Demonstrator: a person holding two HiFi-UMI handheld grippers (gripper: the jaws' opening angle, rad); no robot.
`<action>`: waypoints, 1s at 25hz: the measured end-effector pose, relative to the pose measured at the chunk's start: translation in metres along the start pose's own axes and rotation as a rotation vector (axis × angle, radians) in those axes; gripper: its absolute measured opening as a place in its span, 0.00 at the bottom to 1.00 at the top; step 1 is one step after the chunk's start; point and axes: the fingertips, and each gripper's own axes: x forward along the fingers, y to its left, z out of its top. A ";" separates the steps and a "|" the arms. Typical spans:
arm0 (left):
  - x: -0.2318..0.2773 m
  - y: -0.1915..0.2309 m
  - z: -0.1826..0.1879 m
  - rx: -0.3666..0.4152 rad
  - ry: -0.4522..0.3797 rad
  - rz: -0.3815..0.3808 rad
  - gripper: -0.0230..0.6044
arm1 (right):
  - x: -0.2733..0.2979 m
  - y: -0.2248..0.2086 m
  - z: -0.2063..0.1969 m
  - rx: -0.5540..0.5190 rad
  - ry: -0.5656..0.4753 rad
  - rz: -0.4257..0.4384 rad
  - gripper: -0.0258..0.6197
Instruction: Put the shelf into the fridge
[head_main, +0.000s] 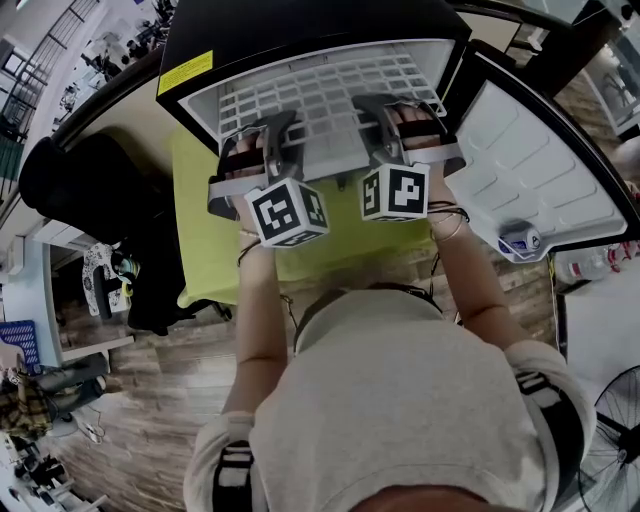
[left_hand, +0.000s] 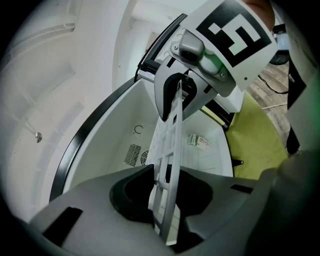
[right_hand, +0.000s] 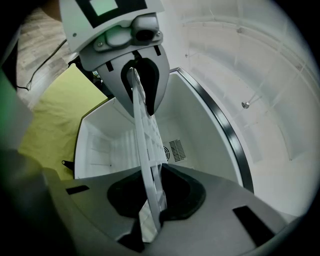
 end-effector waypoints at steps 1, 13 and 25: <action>0.002 0.000 0.000 0.000 0.000 -0.001 0.16 | 0.002 0.000 0.000 0.001 0.001 -0.001 0.13; 0.021 0.006 -0.007 -0.003 0.002 -0.010 0.16 | 0.022 -0.003 -0.004 0.002 0.001 0.004 0.13; 0.036 0.010 -0.012 0.012 0.011 -0.031 0.17 | 0.038 -0.006 -0.007 0.000 -0.001 0.013 0.13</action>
